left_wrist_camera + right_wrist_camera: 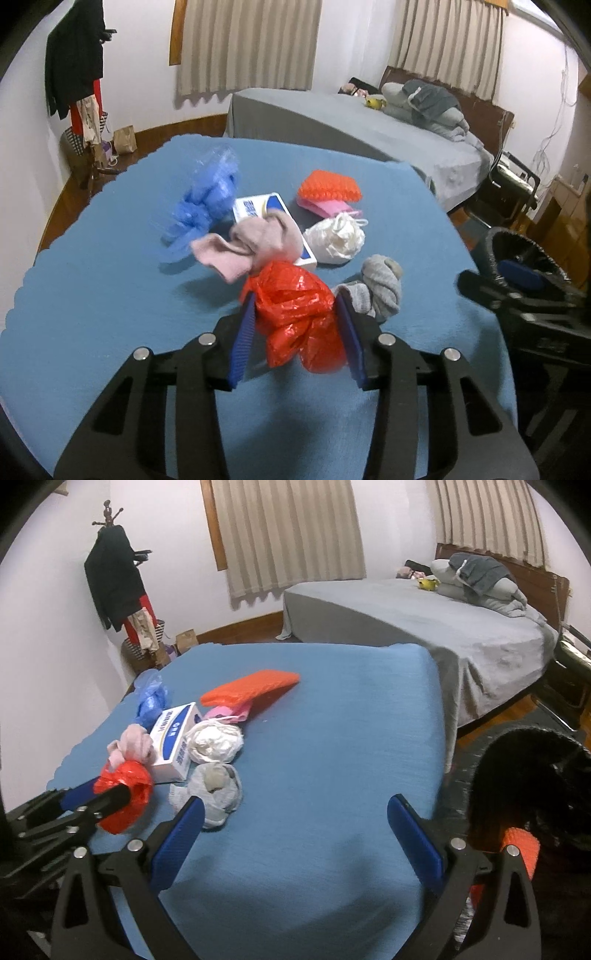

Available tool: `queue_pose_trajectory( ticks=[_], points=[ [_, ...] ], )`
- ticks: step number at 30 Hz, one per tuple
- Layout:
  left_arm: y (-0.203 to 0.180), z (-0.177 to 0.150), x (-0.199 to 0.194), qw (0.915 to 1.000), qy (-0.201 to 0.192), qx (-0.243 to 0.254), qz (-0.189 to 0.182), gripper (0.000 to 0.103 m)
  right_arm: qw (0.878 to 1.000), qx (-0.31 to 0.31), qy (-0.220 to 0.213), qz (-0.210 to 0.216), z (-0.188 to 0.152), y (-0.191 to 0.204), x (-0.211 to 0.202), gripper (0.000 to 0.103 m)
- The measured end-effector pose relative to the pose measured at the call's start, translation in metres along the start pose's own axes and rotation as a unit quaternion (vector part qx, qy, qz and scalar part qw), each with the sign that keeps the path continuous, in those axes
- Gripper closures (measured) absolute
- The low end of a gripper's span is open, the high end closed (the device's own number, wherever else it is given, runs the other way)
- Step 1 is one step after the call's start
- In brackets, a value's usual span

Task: Collect trash
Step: 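Grasp the red plastic bag with the left tool while the right tool grasps the grey sock, then carry the red plastic bag and grey sock into the bin and release them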

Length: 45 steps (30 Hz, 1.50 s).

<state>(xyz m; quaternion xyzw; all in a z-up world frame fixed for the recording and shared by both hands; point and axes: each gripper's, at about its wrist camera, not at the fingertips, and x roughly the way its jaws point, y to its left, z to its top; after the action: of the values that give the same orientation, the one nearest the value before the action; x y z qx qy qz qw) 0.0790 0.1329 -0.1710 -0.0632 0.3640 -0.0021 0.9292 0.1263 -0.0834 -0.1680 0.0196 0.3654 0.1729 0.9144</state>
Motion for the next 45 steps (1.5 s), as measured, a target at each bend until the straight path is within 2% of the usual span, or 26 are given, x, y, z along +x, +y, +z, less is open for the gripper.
queue_pose_trajectory(
  ticks=[9,12,14,16,17,18,21,25,34,45],
  points=[
    [0.018,0.006,-0.024,0.9996,-0.020,-0.014,0.010,0.061,0.999,-0.015,0.018,0.031,0.004,0.032,0.031,0.006],
    [0.022,0.011,-0.028,0.9993,-0.028,-0.018,0.015,0.061,0.999,-0.017,0.027,0.034,0.003,0.039,0.043,0.010],
    [0.024,0.013,-0.029,0.9992,-0.032,-0.017,0.019,0.061,0.998,-0.020,0.035,0.039,0.002,0.043,0.049,0.017],
    [0.024,0.015,-0.028,0.9991,-0.033,-0.017,0.021,0.061,0.997,-0.027,0.053,0.051,0.001,0.047,0.057,0.040],
    [0.025,0.016,-0.028,0.9991,-0.033,-0.017,0.022,0.061,0.996,-0.027,0.062,0.061,0.000,0.048,0.060,0.044],
    [0.025,0.016,-0.027,0.9991,-0.033,-0.018,0.023,0.061,0.995,-0.024,0.068,0.069,-0.001,0.048,0.060,0.056],
    [0.025,0.015,-0.028,0.9990,-0.032,-0.017,0.024,0.061,0.993,-0.019,0.073,0.085,-0.003,0.047,0.057,0.062],
    [0.023,0.014,-0.028,0.9990,-0.034,-0.015,0.024,0.061,0.994,-0.012,0.062,0.089,0.001,0.042,0.041,0.062],
    [0.002,0.025,-0.038,0.9986,-0.054,0.001,0.002,0.061,0.998,0.003,0.011,0.068,0.022,0.016,-0.013,0.062],
    [-0.055,0.044,-0.047,0.9947,-0.082,0.031,-0.054,0.061,0.998,0.026,-0.047,0.029,0.037,-0.032,-0.074,0.062]
  ],
)
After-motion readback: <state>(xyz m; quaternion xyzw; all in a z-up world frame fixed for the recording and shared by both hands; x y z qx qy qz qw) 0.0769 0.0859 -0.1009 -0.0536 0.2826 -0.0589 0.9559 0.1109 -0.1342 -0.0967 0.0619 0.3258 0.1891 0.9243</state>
